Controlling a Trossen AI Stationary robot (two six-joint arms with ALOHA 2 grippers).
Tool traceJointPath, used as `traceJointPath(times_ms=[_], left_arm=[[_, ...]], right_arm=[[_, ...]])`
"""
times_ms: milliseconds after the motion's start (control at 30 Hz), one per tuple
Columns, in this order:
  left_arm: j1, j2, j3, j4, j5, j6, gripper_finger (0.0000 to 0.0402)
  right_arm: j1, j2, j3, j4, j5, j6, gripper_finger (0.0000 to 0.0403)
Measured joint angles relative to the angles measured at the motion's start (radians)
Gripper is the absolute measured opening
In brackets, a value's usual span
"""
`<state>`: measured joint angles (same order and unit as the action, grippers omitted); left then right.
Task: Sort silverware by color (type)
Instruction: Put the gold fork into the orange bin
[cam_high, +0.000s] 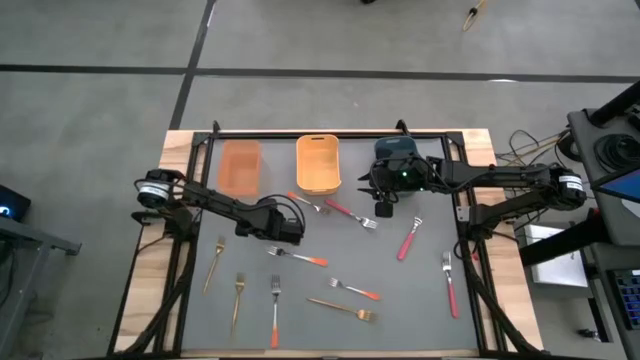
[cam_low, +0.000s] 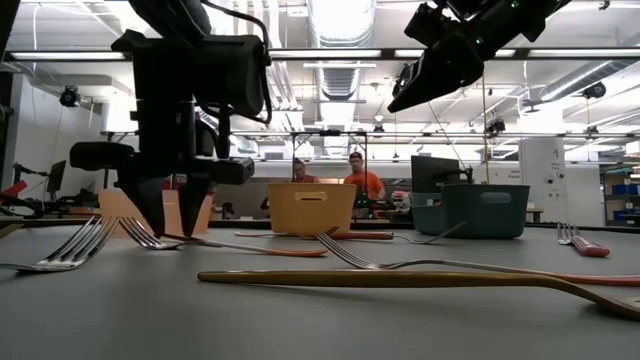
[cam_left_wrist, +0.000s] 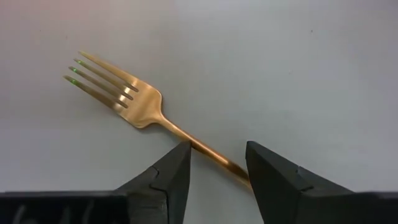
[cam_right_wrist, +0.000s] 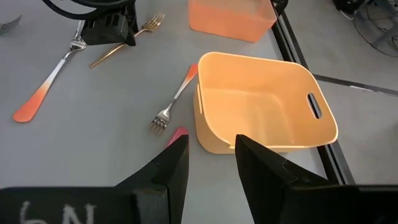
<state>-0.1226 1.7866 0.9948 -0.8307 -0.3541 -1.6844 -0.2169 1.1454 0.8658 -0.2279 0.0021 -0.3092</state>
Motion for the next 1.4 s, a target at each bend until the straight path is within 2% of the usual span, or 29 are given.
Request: traceJointPath(times_ms=[333,500,867,1000,1233,1400], left_arm=[[0.001,0.001,0.000,0.017,-0.014,0.025,0.0081],[-0.001,0.001,0.000,0.030,-0.032,0.074,0.0077],[0.000,0.004,0.015,0.042,-0.075,0.376,0.0076],[0.000,0.004,0.018,0.037,-0.073,0.341,0.0077],[0.000,-0.007,0.019,0.023,-0.019,0.150,0.0077],[-0.002,-0.031,0.019,0.003,-0.018,0.081,0.0083]], right_arm=[[0.000,0.000,0.000,0.000,0.000,-0.001,0.0123],[0.000,0.000,0.000,0.000,0.000,-0.001,0.0123],[0.000,0.001,0.000,0.000,0.000,-0.001,0.0123],[0.000,0.001,0.000,0.000,0.000,0.001,0.0123],[0.000,0.001,0.000,-0.002,0.000,0.001,0.0123],[0.000,0.001,0.000,-0.004,0.000,0.002,0.0123]])
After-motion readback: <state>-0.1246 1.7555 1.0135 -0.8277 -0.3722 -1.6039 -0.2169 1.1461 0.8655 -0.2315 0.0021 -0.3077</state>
